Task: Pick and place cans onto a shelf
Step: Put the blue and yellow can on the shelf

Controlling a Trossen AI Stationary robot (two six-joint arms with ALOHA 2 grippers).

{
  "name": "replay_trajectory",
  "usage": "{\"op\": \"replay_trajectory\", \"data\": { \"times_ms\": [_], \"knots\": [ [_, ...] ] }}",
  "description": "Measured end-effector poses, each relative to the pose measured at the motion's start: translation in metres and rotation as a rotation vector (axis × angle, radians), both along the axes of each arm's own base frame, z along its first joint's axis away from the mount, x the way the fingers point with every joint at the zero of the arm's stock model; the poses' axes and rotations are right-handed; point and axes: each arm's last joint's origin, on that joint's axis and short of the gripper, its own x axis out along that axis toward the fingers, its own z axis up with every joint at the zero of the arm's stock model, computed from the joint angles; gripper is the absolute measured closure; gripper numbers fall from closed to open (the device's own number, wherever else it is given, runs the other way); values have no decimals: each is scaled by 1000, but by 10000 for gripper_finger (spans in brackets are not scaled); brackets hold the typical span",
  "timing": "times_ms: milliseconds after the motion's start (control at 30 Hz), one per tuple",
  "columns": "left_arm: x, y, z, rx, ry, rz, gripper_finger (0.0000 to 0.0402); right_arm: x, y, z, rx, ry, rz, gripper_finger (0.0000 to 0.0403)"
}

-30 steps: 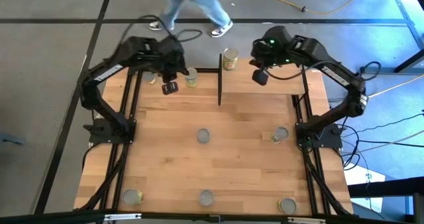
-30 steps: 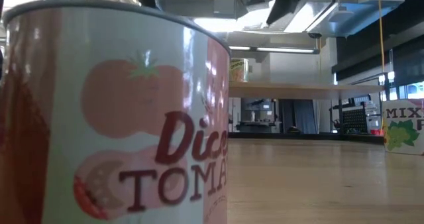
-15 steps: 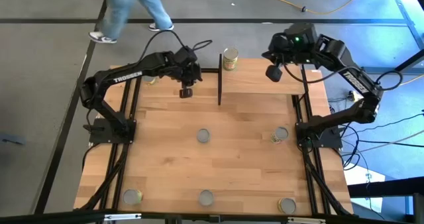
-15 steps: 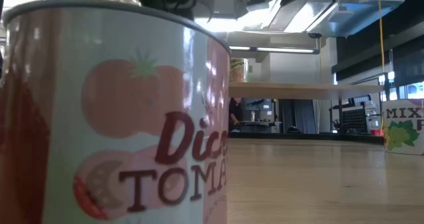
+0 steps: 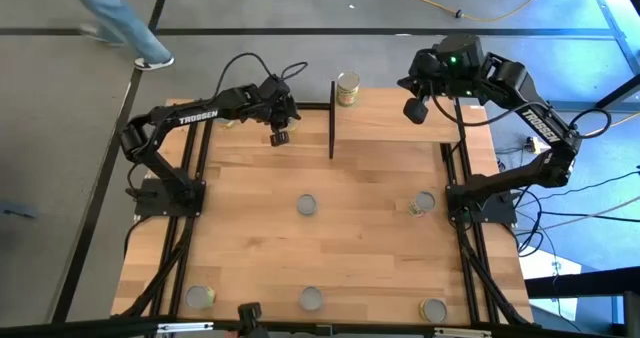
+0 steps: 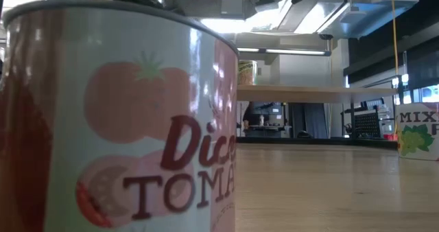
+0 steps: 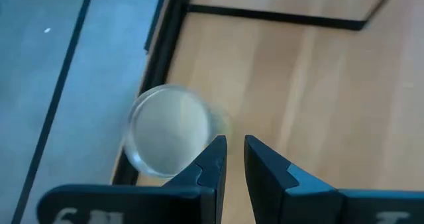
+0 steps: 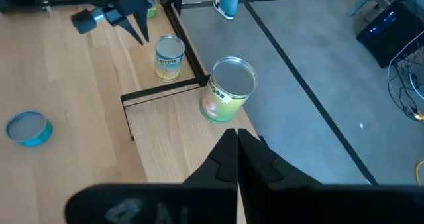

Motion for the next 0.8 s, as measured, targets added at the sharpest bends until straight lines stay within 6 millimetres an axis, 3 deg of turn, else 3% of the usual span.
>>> {"op": "replay_trajectory", "data": {
  "times_ms": [200,567,800],
  "knots": [
    [-5,7,-13,33,-12,-4,356,0,0,0,25,-18,-25,403],
    [6,17,-38,47,50,-51,356,-1,-1,0,-2,-4,-82,402],
    [7,20,-37,63,32,-47,356,-2,-2,0,-10,-3,-123,402]
  ]
}}
